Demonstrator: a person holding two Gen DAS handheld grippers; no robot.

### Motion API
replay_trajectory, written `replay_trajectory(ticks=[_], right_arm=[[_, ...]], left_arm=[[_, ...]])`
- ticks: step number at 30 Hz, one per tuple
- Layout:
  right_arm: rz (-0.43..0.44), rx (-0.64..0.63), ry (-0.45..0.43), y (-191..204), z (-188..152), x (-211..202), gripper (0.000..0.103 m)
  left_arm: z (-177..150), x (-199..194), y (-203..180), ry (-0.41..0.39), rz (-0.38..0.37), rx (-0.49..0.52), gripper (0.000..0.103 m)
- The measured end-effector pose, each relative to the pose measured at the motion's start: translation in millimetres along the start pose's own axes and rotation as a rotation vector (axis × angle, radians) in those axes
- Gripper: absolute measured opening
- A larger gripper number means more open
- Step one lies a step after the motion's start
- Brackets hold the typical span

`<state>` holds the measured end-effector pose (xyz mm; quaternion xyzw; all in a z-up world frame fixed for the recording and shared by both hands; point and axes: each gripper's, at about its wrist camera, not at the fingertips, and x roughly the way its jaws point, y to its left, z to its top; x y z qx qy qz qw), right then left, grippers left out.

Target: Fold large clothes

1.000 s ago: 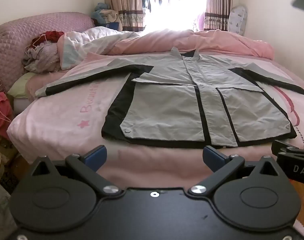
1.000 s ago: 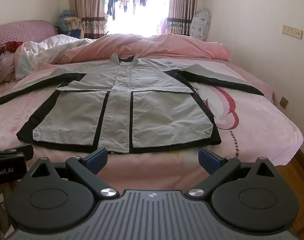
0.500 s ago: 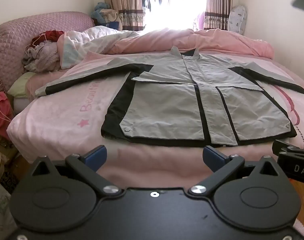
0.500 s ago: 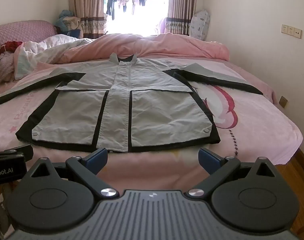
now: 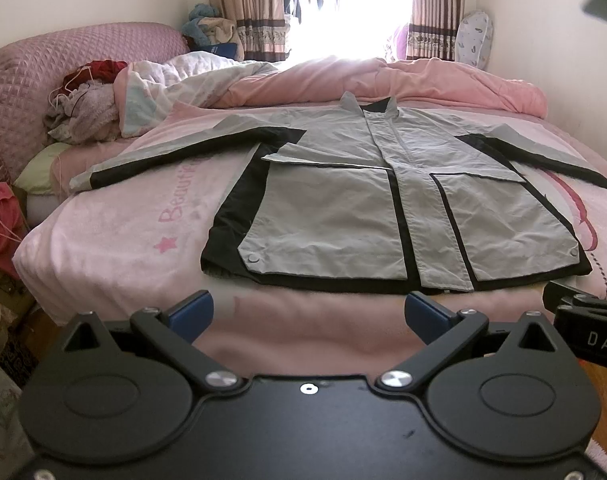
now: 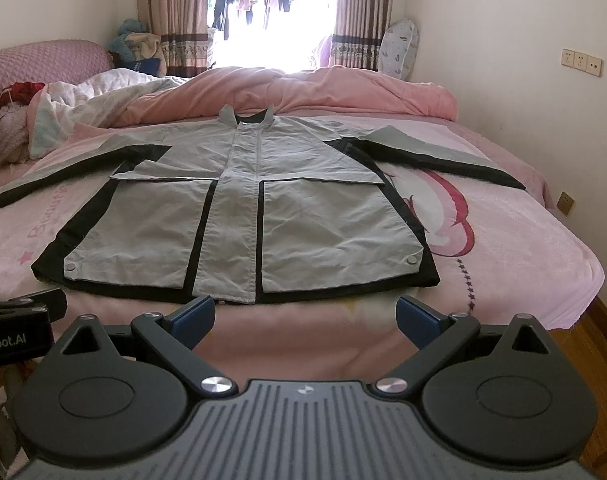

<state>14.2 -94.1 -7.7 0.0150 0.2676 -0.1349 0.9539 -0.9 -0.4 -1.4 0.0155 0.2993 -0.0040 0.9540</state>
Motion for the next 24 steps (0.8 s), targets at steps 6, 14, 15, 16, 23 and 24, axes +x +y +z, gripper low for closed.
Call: replay_trajectory(ticks=[6,14,15,16,23,24], right_arm=[[0.000,0.000,0.000,0.0,0.0,-0.1,0.103],[0.001,0.000,-0.002,-0.3,-1.2,-0.5,0.103],[0.001,0.000,-0.002,-0.2,-0.9,-0.9,0.103],[0.000,-0.001,-0.003,-0.1,-0.9,-1.0,0.103],[-0.001,-0.002,-0.005,0.5,0.2,-3.3,0.103],[-0.001,-0.002,-0.005,0.4,0.2,-3.1,0.103]], left_arm=[[0.1,0.5,0.5,0.000,-0.003,0.000,0.103],[0.3,0.9,0.4,0.000,-0.001,-0.002,0.103],[0.3,0.9,0.4,0.000,-0.002,-0.002,0.103],[0.2,1.1,0.5,0.000,-0.003,-0.002,0.103],[0.5,0.9,1.1,-0.003,-0.002,-0.002,0.103],[0.5,0.8,1.1,-0.004,-0.002,-0.002,0.103]])
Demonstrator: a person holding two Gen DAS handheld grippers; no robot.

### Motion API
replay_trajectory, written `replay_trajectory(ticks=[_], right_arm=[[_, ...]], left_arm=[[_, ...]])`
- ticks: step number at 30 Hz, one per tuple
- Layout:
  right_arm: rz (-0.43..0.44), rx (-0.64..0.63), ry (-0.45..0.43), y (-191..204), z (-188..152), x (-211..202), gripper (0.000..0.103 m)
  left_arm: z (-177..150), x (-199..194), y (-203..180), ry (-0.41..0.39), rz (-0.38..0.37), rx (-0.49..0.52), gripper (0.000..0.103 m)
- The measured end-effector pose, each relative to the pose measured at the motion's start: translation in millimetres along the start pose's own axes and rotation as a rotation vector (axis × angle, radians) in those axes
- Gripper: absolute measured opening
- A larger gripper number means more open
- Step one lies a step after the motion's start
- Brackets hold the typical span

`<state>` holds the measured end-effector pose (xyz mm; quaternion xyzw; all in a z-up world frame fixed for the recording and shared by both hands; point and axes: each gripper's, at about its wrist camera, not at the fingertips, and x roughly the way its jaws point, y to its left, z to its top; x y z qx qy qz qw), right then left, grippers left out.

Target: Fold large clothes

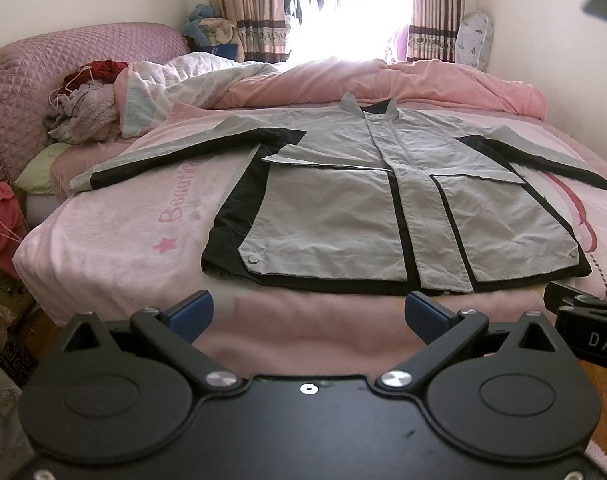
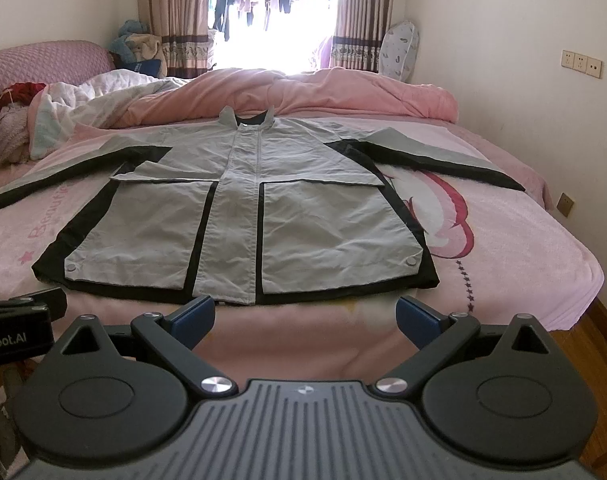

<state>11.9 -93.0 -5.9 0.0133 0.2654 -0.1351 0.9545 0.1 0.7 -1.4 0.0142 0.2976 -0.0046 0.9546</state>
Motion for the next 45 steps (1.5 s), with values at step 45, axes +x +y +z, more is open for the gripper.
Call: replay_trajectory(ticks=[45], right_arm=[[-0.015,0.036,-0.028,-10.7,48.0,45.7,0.103]], left_arm=[[34.2,41.1,36.4,-0.005,-0.018,-0.079,0.103]])
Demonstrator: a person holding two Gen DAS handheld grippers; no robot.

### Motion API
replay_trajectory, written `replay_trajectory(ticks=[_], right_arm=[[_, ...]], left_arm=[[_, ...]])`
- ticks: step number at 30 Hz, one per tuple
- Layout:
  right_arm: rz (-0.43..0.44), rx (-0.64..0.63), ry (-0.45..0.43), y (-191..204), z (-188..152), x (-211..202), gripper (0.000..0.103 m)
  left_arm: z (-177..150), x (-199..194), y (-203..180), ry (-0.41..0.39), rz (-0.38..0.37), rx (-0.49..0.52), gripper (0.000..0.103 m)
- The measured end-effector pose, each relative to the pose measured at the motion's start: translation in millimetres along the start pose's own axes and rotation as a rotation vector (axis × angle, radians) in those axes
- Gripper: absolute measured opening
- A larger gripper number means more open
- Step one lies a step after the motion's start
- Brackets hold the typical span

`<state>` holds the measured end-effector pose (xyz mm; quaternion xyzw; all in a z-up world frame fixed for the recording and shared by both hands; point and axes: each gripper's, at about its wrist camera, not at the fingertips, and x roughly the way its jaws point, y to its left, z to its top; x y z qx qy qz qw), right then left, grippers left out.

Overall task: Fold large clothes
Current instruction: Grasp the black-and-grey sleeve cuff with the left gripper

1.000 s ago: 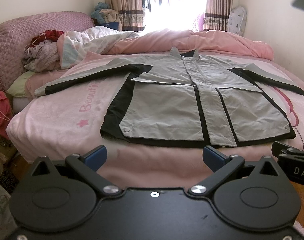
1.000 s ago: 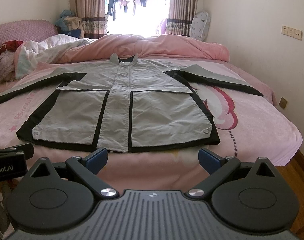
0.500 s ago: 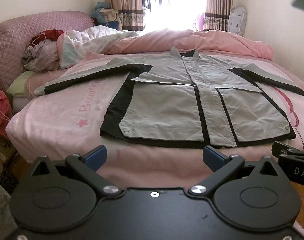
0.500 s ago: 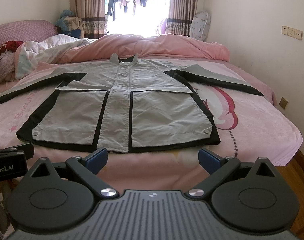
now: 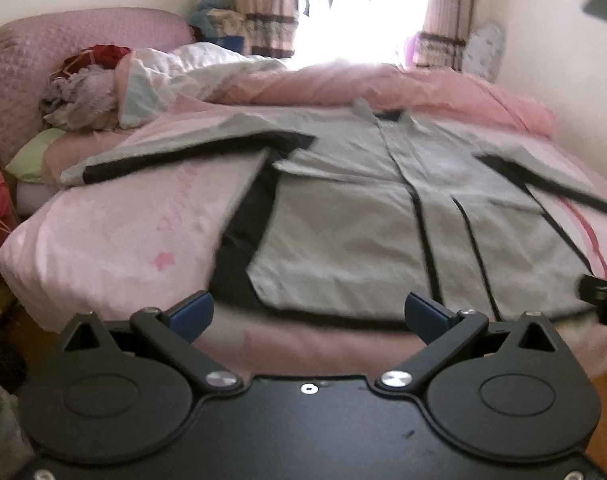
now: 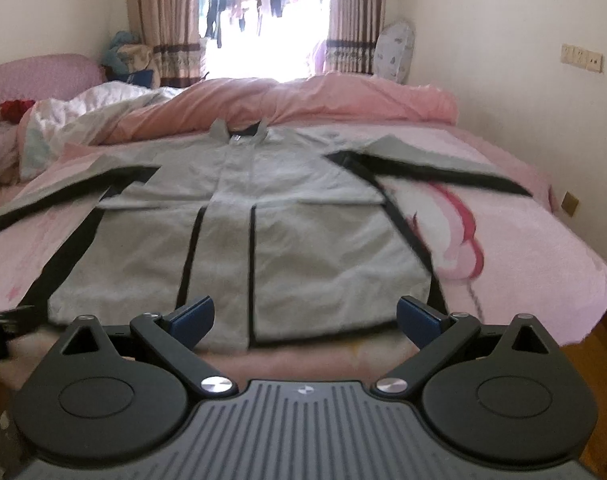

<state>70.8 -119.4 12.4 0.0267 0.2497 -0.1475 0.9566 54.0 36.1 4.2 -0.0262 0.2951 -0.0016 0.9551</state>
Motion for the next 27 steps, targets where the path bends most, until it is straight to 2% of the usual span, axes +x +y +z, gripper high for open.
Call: replay_trajectory(ticks=[5,10,17,21,27], right_arm=[[0.006,-0.004,-0.034,-2.5,48.0,41.3,0.103],[0.056,0.003,-0.130,-0.3,87.2,86.1,0.103],[0.018,-0.019,-0.078,17.3,130.7,155.9,0.103],[-0.007,-0.012,-0.033,25.5,145.8,199.9,0.103],[-0.051,-0.030,0.050,38.7,150.3,252.4,0.103]], left_arm=[[48.2,38.5,50.2,-0.072,0.008,-0.122,0.103],[96.3,100.4,118.6,-0.090,0.142,-0.315,0.103],[130.8,176.8,210.6,-0.089,0.263,-0.553,0.102],[143.1,211.3,255.0,-0.105,0.275,-0.660,0.101],[148.9,262.5,323.1,-0.077,0.301,-0.854,0.099]])
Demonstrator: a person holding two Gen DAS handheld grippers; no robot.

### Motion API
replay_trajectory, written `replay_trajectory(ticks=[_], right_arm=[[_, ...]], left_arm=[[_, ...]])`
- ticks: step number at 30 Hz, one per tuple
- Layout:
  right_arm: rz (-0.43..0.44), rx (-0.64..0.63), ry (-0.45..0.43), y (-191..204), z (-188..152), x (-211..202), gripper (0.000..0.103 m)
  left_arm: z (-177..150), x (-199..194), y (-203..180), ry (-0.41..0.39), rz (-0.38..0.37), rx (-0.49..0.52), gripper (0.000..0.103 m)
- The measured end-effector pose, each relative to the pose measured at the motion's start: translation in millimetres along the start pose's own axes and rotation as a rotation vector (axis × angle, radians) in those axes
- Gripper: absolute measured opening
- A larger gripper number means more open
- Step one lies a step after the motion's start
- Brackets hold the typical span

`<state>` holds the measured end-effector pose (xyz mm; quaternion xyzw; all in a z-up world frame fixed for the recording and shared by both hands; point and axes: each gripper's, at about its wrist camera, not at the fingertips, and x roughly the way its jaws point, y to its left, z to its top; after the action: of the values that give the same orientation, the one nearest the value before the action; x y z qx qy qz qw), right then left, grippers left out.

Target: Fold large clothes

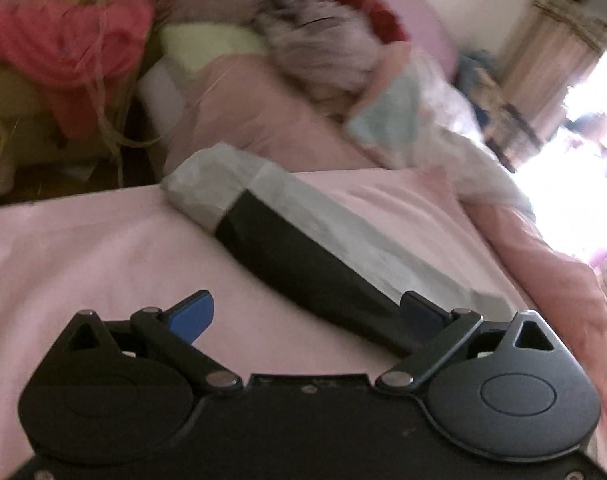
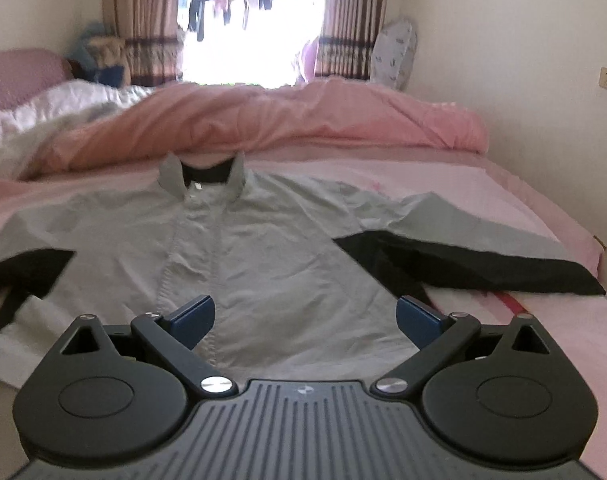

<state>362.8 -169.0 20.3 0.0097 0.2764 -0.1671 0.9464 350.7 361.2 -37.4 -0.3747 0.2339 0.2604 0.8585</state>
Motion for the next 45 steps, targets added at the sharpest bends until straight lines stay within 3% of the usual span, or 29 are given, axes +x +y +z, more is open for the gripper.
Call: replay_trajectory(ticks=[8,20,21,22,24,26,27,31,37,41,45], right_arm=[[0.010,-0.067,0.054,23.7,4.4,36.3,0.103],[0.033,-0.084,0.126,38.6,-3.7,71.1,0.103],[0.034,-0.080,0.130,38.0,-4.8,71.7,0.103],[0.035,-0.076,0.133,37.6,-5.7,71.6,0.103],[0.034,-0.073,0.134,36.3,-6.6,70.5,0.103],[0.035,-0.070,0.133,34.7,-6.3,68.5,0.103],[0.036,-0.069,0.131,34.0,-6.0,67.2,0.103],[0.039,-0.057,0.120,27.8,-5.6,60.9,0.103],[0.063,-0.017,0.112,17.9,-8.1,50.5,0.103],[0.089,-0.013,0.113,14.0,-11.2,45.3,0.103],[0.094,0.019,0.108,3.0,-12.3,41.0,0.103]], left_arm=[[27.3,59.7,27.0,0.023,0.008,-0.161,0.099],[42.5,79.9,32.8,-0.087,0.009,-0.181,0.094],[43.0,80.6,32.2,-0.093,0.020,-0.176,0.086],[43.1,81.0,31.2,-0.097,0.040,-0.170,0.065],[42.5,81.9,32.0,-0.097,0.088,-0.163,0.036],[43.9,82.3,38.1,-0.094,0.077,-0.179,0.028],[45.2,81.6,41.2,-0.087,0.074,-0.194,0.017],[51.2,67.6,45.0,-0.093,0.004,-0.257,0.007],[60.8,16.5,-6.2,-0.179,-0.138,-0.145,0.002],[52.1,-14.7,-67.8,-0.176,-0.296,-0.031,0.001],[14.9,-39.8,-162.9,-0.095,-0.537,0.122,0.001]])
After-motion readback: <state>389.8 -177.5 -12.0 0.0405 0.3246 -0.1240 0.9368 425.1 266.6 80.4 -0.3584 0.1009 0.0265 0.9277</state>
